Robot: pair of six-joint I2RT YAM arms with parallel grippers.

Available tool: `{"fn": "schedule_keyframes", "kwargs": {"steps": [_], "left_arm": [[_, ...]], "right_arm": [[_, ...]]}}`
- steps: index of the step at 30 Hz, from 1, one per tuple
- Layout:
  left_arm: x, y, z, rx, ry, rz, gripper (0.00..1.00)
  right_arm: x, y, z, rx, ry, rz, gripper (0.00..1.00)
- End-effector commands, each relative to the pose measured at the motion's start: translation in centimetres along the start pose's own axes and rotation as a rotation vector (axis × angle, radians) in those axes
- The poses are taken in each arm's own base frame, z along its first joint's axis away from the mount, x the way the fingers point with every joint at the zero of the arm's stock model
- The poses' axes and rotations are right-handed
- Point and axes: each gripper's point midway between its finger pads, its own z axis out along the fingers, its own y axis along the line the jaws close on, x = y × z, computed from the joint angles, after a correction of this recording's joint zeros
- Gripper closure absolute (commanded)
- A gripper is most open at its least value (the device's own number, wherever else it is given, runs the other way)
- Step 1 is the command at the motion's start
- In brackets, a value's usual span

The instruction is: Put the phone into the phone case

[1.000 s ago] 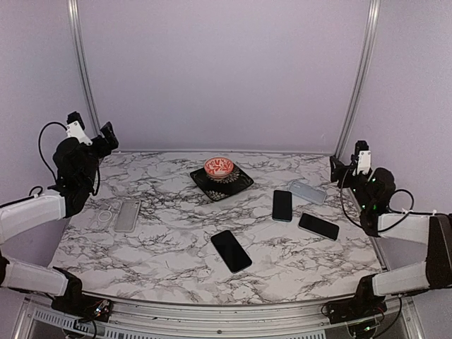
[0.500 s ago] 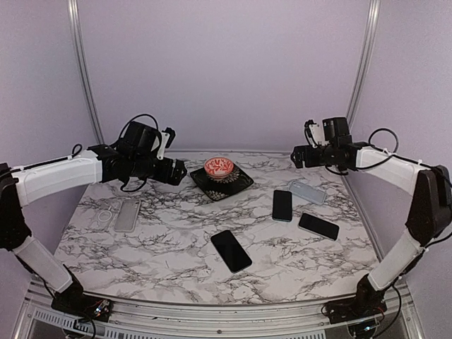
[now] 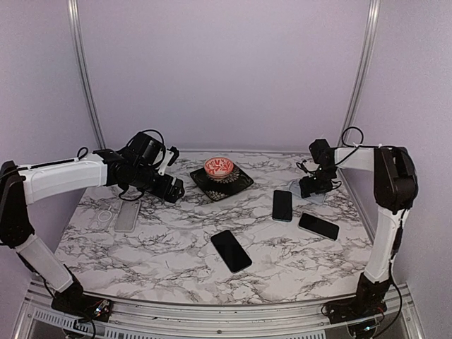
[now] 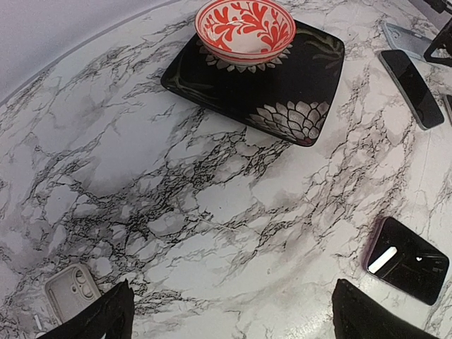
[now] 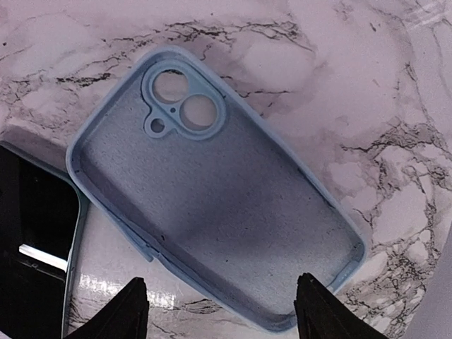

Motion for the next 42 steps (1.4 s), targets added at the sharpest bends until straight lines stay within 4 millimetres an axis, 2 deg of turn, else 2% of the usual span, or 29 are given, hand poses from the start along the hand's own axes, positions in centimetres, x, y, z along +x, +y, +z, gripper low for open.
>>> {"fn": "schedule_keyframes", "kwargs": {"steps": [1, 2, 4, 10, 14, 18, 21, 24, 25, 28, 31, 34, 36, 39, 42], "left_arm": [[0.7, -0.2, -0.2, 0.017, 0.027, 0.018, 0.01], [0.8, -0.2, -0.2, 0.018, 0.031, 0.017, 0.01], [0.9, -0.2, 0.0, 0.02, 0.036, 0.018, 0.01], [0.9, -0.3, 0.1, 0.024, 0.037, 0.021, 0.01], [0.7, -0.5, -0.2, 0.038, 0.032, 0.016, 0.01], [0.5, -0.7, -0.5, 0.049, 0.022, 0.01, 0.01], [0.3, -0.7, -0.5, 0.049, 0.02, -0.001, 0.01], [0.5, -1.5, -0.4, 0.095, 0.029, -0.019, 0.01], [0.5, -1.7, -0.4, 0.103, 0.032, -0.025, 0.01], [0.7, -2.0, -0.1, 0.119, 0.042, -0.037, 0.01], [0.7, -2.0, -0.1, 0.119, 0.043, -0.04, 0.01], [0.8, -1.9, -0.1, 0.118, 0.044, -0.048, 0.01], [0.9, -2.0, 0.0, 0.121, 0.048, -0.057, 0.01], [1.0, -2.1, 0.1, 0.125, 0.053, -0.059, 0.01], [0.9, -1.9, 0.0, 0.116, 0.048, -0.056, 0.01]], "right_arm": [[0.0, 0.3, 1.5, -0.024, 0.052, -0.076, 0.31], [0.1, 0.1, 1.9, -0.023, 0.06, -0.074, 0.33], [-0.1, 0.1, 2.3, -0.049, 0.061, -0.071, 0.47], [0.2, 1.4, 1.5, -0.065, 0.064, -0.131, 1.0], [-1.4, 1.2, -1.1, -0.009, 0.005, -0.129, 1.0], [-4.4, 0.2, -6.3, 0.157, -0.114, -0.055, 1.0], [-5.0, 2.8, -10.6, 0.187, -0.198, -0.063, 1.0], [-3.2, 7.2, -13.6, 0.118, -0.249, -0.012, 1.0], [-2.2, 9.3, -14.0, 0.054, -0.255, -0.002, 1.0], [2.3, 16.3, -13.8, -0.182, -0.193, 0.021, 1.0], [7.2, 21.3, -12.3, -0.298, -0.082, 0.022, 1.0], [9.8, 23.3, -11.3, -0.248, -0.007, -0.009, 1.0], [10.6, 24.3, -10.7, -0.232, 0.017, -0.02, 1.0], [11.9, 26.2, -9.5, -0.302, 0.065, -0.025, 1.0], [13.0, 26.8, -8.8, -0.321, 0.112, -0.055, 1.0]]}}
